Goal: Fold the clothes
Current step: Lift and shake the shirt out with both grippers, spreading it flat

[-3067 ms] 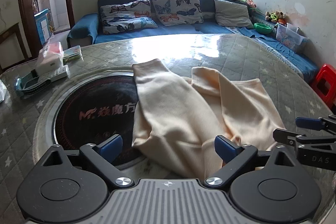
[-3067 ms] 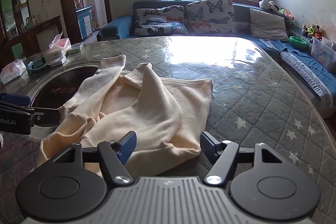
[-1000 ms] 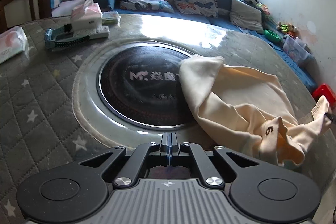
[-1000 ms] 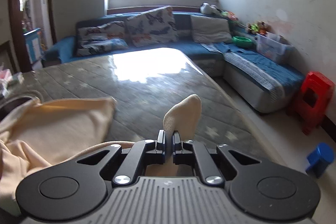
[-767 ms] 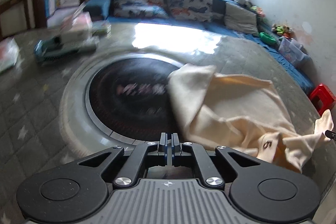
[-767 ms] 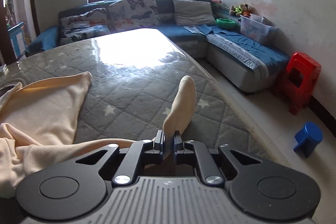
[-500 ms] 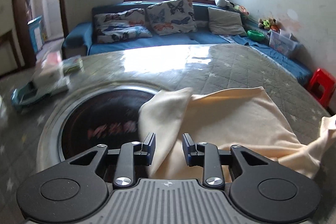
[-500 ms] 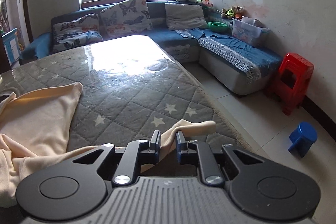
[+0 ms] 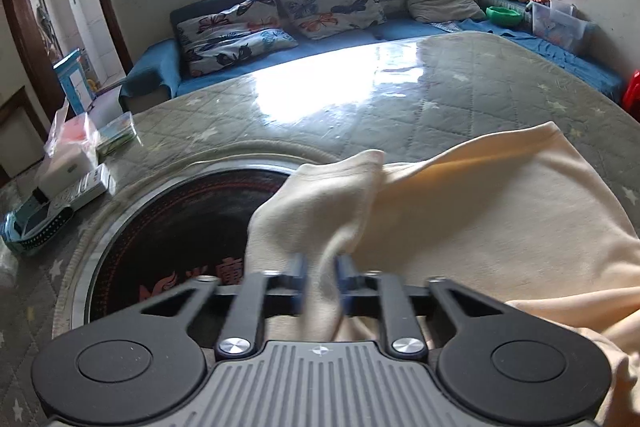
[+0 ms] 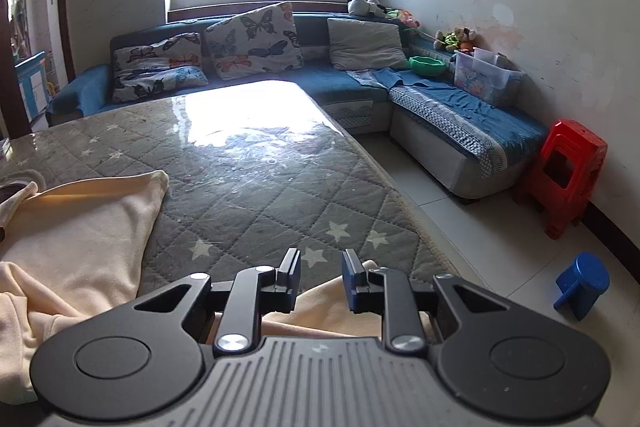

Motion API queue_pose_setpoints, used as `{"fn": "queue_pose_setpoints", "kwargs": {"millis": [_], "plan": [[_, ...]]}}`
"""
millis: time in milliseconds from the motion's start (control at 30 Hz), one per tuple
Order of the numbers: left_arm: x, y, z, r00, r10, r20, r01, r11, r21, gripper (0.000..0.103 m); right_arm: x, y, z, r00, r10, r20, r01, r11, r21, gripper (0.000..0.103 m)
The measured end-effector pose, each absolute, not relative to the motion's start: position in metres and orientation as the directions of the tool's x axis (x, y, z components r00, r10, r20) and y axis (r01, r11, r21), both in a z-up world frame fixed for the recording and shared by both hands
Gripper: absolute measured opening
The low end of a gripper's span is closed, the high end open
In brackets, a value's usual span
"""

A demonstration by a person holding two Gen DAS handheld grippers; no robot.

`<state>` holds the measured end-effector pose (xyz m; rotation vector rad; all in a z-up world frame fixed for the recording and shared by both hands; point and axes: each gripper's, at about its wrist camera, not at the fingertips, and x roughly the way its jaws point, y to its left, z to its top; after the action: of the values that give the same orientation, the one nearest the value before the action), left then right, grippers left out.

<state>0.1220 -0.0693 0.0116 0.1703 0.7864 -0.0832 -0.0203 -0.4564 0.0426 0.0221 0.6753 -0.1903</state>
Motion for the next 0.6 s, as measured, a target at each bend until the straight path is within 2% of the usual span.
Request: {"fn": "queue_pose_setpoints", "kwargs": {"millis": [100,300,500,567,600], "plan": [[0.116,-0.053,0.021,0.718,-0.013,-0.696,0.102,0.991,0.088,0.003,-0.019,-0.444,0.044,0.773,-0.128,-0.621,0.131,0.991,-0.041,0.022],[0.085,-0.007,0.048,0.756,0.000,-0.654,-0.011,1.000,-0.013,0.002,-0.019,-0.412,0.053,0.786,-0.005,-0.618,-0.023,0.999,-0.037,0.022],[0.035,0.041,0.066,0.778,0.038,-0.627,-0.122,0.988,-0.092,0.002,-0.028,-0.355,0.059,0.724,0.232,-0.649,-0.316,0.949,-0.014,0.023],[0.018,0.054,0.067,0.779,0.057,-0.625,-0.155,0.983,-0.103,0.002,-0.034,-0.336,0.059,0.689,0.296,-0.661,-0.404,0.915,-0.011,0.025],[0.010,0.060,0.066,0.775,0.065,-0.628,-0.170,0.980,-0.108,0.002,-0.037,-0.326,0.058,0.670,0.324,-0.669,-0.445,0.896,-0.012,0.030]]}}
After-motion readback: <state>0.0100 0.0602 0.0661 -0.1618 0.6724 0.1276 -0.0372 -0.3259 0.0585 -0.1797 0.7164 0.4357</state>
